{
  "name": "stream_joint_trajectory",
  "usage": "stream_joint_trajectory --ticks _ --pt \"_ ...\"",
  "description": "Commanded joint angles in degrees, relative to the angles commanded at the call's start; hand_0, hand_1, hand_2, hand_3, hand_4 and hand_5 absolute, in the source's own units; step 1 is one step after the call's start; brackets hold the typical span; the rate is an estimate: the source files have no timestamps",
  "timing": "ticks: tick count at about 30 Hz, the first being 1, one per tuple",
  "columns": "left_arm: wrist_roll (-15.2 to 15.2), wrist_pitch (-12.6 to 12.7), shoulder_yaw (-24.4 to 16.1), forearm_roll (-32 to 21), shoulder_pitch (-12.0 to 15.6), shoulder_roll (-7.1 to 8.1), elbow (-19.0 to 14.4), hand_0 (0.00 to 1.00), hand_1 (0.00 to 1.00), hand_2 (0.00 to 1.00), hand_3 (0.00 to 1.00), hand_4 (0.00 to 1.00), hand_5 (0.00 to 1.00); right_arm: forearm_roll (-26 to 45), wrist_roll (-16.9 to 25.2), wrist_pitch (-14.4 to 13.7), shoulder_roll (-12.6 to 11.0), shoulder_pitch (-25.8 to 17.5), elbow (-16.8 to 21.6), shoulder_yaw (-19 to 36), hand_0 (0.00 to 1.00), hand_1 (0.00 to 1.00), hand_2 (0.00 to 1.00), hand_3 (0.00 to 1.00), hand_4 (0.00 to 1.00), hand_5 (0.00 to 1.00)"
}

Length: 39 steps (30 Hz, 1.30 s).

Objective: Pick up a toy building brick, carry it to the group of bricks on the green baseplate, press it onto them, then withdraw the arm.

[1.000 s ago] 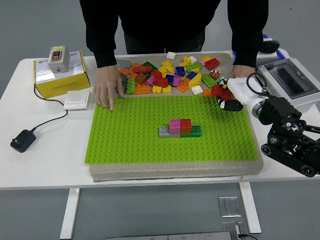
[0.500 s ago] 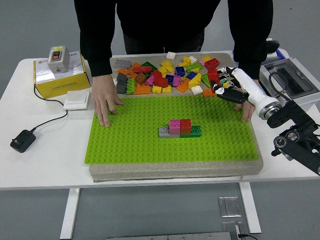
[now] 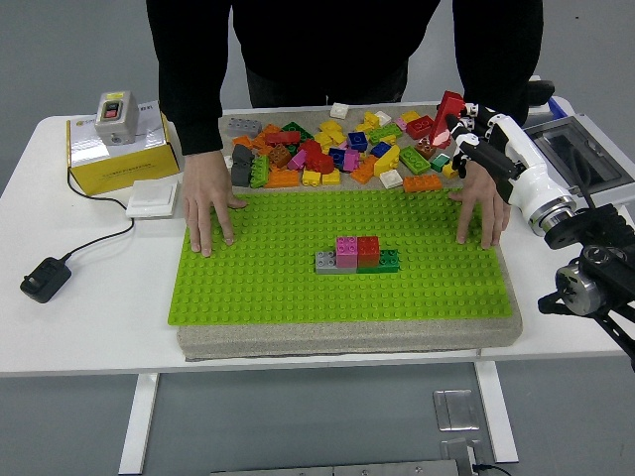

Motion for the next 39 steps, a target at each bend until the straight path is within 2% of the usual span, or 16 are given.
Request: stream_joint_trajectory --ticks 7,17,22,28,31,34,39 --pt "-0.01 -0.03 0.09 0.12 -0.06 -0.03 0.00 0.685 0.672 0.620 0.701 0.135 0.651 8.78 0.38 0.35 0.08 -0.24 -0.42 0.39 0.118 0.203 0.579 0.625 0.397 0.349" --pt "-0.02 -0.01 0.11 0.16 -0.06 -0.07 0.00 0.685 0.672 0.620 0.701 0.136 0.653 13.35 1.19 1.38 0.14 -0.84 -0.20 0.73 0.114 0.201 0.590 0.629 0.396 0.351" --pt "-0.08 0.00 0.23 0.07 -0.14 -0.13 0.00 0.685 0.672 0.621 0.702 0.135 0.657 8.34 -0.76 -1.40 -0.22 -1.06 1.87 1.14 0.112 0.199 0.598 0.631 0.397 0.356" --pt "-0.05 0.01 0.14 0.11 -0.24 -0.08 0.00 0.686 0.673 0.622 0.702 0.135 0.659 -1.52 -6.15 -4.64 -1.34 0.10 5.88 -0.24 0.111 0.197 0.600 0.632 0.402 0.359" --pt "-0.10 0.02 0.18 0.03 -0.43 -0.04 0.00 0.687 0.673 0.623 0.703 0.136 0.659 -6.23 -7.58 -4.94 -1.58 1.00 7.04 -1.50 0.111 0.199 0.600 0.631 0.406 0.361" --pt "-0.10 0.03 0.14 0.07 -0.43 -0.06 0.00 0.687 0.673 0.623 0.703 0.136 0.659 -9.12 -7.25 -4.52 -1.35 1.33 7.27 -2.04 0.111 0.199 0.600 0.631 0.406 0.361" --pt "-0.05 0.05 0.10 0.03 -0.24 -0.10 0.00 0.686 0.673 0.623 0.703 0.137 0.660 -5.43 -5.02 -3.33 -0.96 1.37 6.51 -2.48 0.111 0.196 0.603 0.632 0.406 0.361"
